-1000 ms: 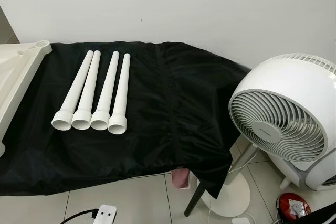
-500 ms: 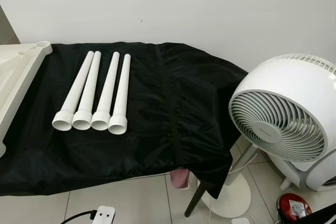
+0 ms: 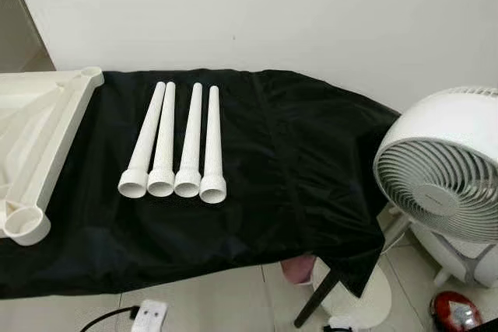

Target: Building children table

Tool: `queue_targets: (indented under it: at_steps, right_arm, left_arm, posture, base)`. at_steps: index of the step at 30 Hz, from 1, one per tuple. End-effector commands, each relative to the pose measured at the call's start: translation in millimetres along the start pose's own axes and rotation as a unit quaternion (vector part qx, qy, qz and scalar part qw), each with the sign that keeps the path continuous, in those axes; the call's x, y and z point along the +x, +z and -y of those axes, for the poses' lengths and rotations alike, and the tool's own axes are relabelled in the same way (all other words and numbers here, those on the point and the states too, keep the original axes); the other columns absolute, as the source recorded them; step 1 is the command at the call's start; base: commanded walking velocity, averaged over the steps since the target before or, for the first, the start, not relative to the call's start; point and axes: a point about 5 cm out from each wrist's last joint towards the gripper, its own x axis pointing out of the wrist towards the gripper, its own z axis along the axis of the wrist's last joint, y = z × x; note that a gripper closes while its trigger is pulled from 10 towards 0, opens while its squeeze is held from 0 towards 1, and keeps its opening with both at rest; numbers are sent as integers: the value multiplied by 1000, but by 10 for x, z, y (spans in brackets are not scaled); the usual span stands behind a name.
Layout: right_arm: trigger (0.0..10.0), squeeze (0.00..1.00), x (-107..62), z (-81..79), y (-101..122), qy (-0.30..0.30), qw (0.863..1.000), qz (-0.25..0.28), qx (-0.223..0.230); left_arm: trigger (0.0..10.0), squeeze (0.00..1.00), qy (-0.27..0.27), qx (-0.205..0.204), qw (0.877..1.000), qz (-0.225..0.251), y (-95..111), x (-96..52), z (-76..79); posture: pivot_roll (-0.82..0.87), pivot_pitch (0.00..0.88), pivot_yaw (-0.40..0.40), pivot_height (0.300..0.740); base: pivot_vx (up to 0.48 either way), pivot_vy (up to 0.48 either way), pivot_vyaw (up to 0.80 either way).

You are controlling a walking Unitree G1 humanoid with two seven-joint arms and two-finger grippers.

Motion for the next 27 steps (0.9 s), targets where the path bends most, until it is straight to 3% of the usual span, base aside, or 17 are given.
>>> queue_targets:
  at_steps: [1,15,23,27]
  right_arm:
    - [10000,0,-23,-63,-126,10,1000,-25,2]
    - [10000,0,-19,-105,-120,17,1000,-23,0]
    - [10000,0,-26,-84,-131,16,1000,-21,-3]
    - [10000,0,-25,-69,-127,12,1000,-21,4]
  left_arm:
    - [10000,0,9,-2,1000,-19,-106,-31,-59]
    - [10000,0,10,-1,1000,-18,-96,-32,-76]
    - [10000,0,6,6,1000,-18,-113,-36,-65]
    - [10000,0,3,7,1000,-18,-109,-33,-54]
  posture:
    - [56,0,-6,740]
    - [54,0,-7,740]
    - [54,0,-8,740]
    - [54,0,-9,740]
  base:
    - [0,424,0]
    - [0,406,0]
    - [0,0,627]
    - [0,0,0]
